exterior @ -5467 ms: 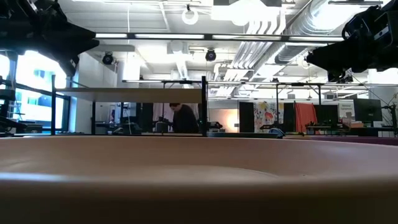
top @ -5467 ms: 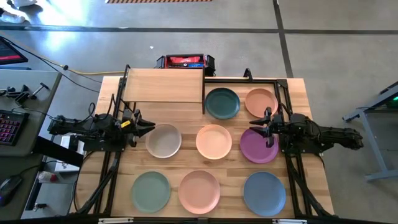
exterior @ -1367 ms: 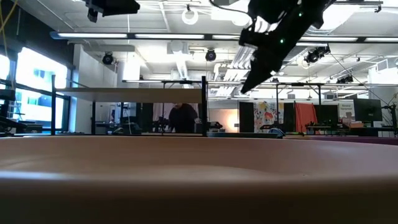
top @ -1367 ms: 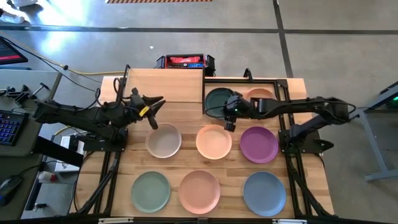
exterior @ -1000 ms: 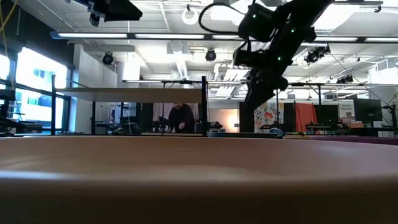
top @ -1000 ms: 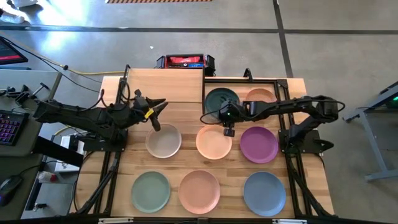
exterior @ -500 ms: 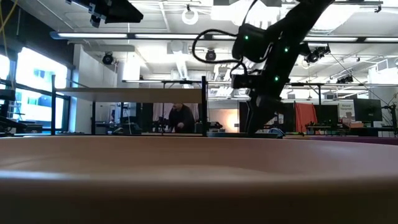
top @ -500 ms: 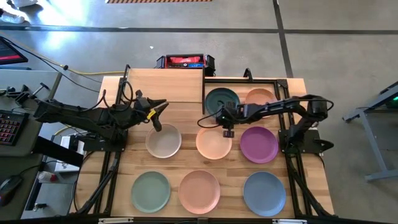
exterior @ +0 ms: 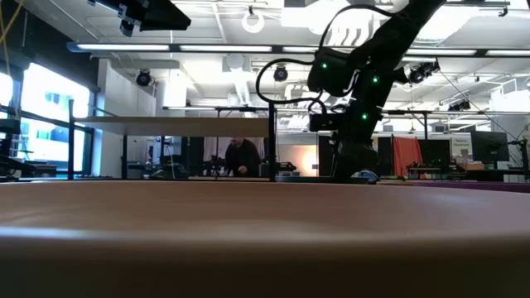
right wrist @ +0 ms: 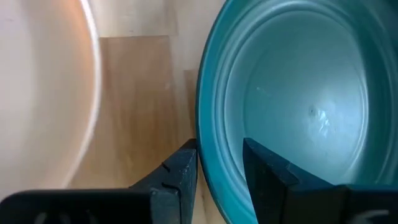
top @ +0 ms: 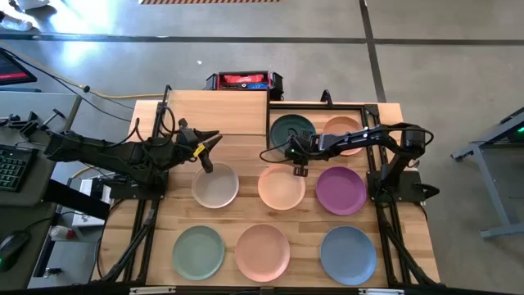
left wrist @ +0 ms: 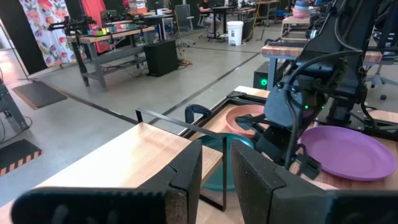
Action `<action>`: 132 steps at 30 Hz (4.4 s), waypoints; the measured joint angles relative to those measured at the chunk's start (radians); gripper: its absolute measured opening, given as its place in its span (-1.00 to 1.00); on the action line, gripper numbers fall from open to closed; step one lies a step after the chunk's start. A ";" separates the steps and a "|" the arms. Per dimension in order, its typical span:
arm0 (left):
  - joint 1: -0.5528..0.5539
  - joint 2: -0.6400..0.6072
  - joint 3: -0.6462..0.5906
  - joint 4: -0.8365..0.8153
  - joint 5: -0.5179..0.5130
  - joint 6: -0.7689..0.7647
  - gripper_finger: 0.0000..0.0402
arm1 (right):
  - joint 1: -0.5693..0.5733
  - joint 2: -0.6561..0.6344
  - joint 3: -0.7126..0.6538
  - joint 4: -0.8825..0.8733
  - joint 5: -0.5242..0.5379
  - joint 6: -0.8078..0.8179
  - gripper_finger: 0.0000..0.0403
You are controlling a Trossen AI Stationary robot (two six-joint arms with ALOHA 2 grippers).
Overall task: Place and stack plates onto a shelf
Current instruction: Put the dark green plate on the right part of the shelf
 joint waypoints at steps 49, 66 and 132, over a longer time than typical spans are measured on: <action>0.000 0.000 0.000 -0.001 0.000 0.001 -0.63 | -0.028 0.000 0.222 -0.283 -0.013 0.051 -1.00; 0.000 0.000 0.000 -0.052 0.001 -0.017 -0.63 | 0.018 0.000 0.373 -0.484 0.066 0.135 -1.00; 0.000 -0.198 0.001 -0.039 0.068 0.027 -0.63 | 0.022 0.206 0.853 -0.107 -0.233 -0.373 -1.00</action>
